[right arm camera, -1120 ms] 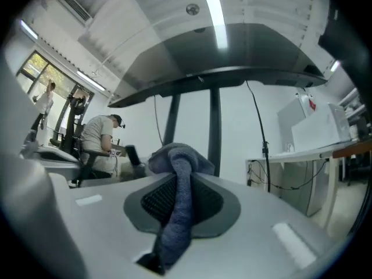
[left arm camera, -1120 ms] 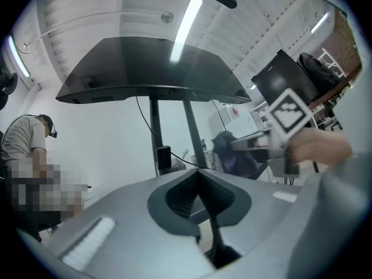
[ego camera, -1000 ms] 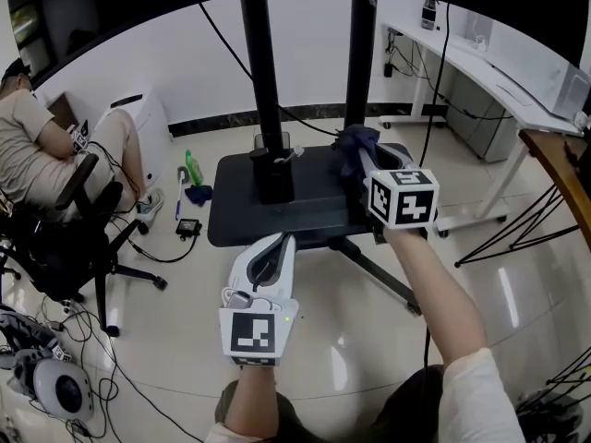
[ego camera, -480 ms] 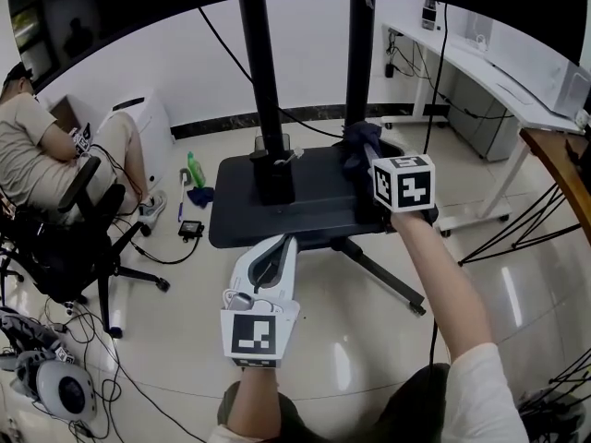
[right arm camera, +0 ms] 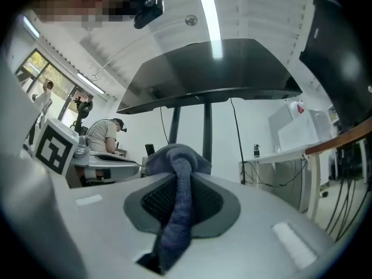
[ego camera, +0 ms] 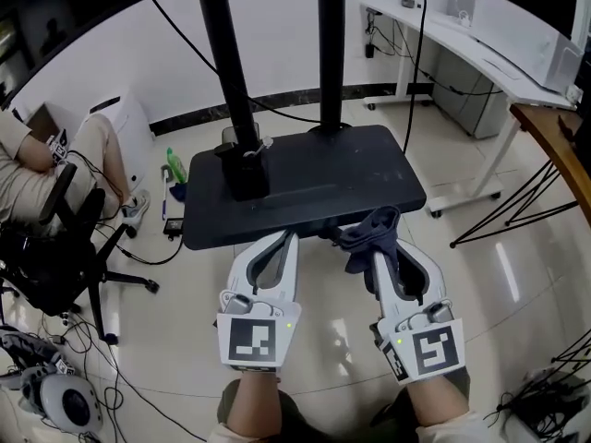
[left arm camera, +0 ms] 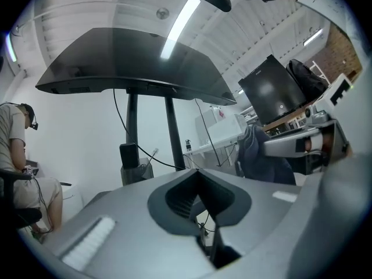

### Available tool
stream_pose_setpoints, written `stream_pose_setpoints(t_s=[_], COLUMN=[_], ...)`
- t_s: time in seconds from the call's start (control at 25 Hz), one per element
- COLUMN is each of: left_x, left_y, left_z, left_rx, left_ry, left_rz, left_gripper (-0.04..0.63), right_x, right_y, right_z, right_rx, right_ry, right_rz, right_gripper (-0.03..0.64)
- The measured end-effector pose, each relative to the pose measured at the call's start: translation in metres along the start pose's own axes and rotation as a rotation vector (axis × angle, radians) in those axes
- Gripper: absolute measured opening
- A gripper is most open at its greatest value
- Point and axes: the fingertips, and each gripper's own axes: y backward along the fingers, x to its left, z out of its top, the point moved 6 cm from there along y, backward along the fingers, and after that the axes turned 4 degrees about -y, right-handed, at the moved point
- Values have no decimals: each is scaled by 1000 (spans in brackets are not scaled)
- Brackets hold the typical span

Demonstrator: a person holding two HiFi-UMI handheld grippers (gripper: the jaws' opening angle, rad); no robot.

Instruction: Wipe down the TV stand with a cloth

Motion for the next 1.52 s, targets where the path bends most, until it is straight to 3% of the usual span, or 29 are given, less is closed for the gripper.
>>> stream_pose_setpoints(t_s=[0.12, 0.24, 0.32, 0.4, 0.48, 0.68, 0.76, 0.88, 1.12, 1.36, 1.44, 1.52], left_x=[-3, -5, -6, -8, -9, -7, -8, -7, -18, 1, 13, 30], left_y=[-3, 0, 4, 7, 8, 9, 9, 7, 1, 16, 32, 48], left_z=[-1, 4, 9, 13, 16, 17, 17, 16, 17, 16, 18, 17], left_rx=[1, -2, -6, -12, -15, -13, -12, -11, -2, 14, 26, -28], left_ry=[-2, -2, -3, 1, 6, 0, 0, 0, 11, -3, -7, -26], left_rz=[-6, -4, 1, 7, 11, 26, 26, 23, -15, 23, 63, 134], left_gripper=[100, 100, 100, 100, 100, 100, 100, 100, 100, 100, 100, 100], right_x=[-36, -92, -125, -154, -173, -179, -165, -130, -63, -21, -9, 2], right_y=[-25, -92, -144, -184, -217, -235, -212, -143, 8, 22, 23, 18], right_z=[8, 3, -8, -46, -71, -92, -75, -30, -8, 47, 50, 43], right_rx=[13, 74, 186, 378, 497, 603, 557, 376, 108, -89, -119, -134], right_ry=[-10, -29, -51, -87, -56, -119, -78, -106, -63, -12, -35, -88], right_rz=[-10, -23, -46, -71, -77, -63, -35, -14, -94, -34, -11, 38], right_gripper=[60, 58, 57, 54, 54, 55, 57, 56, 58, 58, 58, 58])
